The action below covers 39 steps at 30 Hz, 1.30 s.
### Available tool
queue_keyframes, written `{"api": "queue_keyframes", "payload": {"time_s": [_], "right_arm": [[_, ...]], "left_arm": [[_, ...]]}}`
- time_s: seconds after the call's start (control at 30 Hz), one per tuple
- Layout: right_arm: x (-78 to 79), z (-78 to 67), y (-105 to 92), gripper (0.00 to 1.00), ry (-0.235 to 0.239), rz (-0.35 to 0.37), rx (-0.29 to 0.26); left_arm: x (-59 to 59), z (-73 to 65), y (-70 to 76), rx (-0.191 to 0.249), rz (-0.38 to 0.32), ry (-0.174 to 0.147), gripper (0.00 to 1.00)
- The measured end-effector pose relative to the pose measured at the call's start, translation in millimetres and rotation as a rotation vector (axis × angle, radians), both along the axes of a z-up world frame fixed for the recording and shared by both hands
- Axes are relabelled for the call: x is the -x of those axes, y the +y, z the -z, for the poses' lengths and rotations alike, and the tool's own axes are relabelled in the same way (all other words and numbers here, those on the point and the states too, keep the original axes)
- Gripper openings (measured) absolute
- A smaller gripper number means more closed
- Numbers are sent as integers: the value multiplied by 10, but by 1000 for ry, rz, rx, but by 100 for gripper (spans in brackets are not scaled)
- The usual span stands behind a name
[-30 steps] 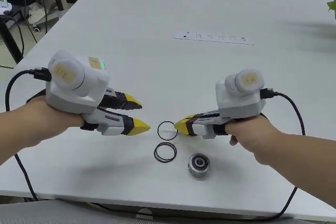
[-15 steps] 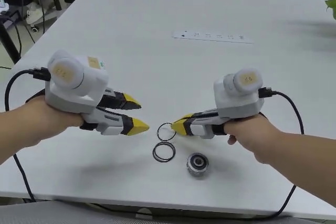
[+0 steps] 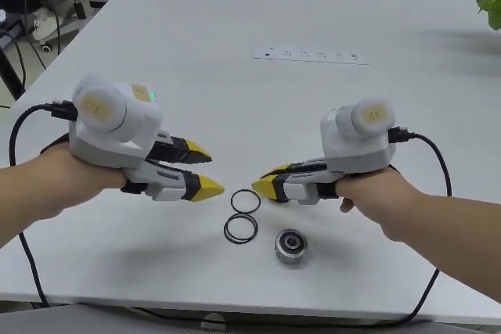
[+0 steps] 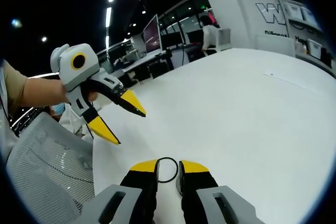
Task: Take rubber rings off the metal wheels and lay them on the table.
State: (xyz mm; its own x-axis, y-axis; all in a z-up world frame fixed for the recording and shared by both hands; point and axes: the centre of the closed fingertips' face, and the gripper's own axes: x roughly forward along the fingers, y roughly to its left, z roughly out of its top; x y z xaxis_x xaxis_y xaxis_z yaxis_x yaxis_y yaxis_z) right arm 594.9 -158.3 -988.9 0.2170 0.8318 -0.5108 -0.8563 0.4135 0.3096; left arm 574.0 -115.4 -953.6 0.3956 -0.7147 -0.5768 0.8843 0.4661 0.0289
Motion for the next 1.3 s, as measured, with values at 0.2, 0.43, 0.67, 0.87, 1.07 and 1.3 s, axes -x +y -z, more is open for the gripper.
{"api": "queue_keyframes", "payload": {"time_s": [0.2,0.43,0.67,0.87,1.07,1.3], "right_arm": [[-53,-51,-94,18,-18,19,-6],[-128,-94,-224,26,-59,41,-7],[-155,-92,-322,34,-84,47,1],[-139,-53,-410,37,-104,33,22],[-141,14,-493,43,-110,30,39],[-117,109,-550,42,-121,14,68]], "left_arm": [[-38,-7,-53,4,3,4,34],[-98,-2,-122,11,3,2,39],[-141,12,-222,15,9,5,39],[-173,43,-300,13,16,11,39],[-207,82,-379,13,22,17,40],[-234,151,-489,8,34,27,39]]}}
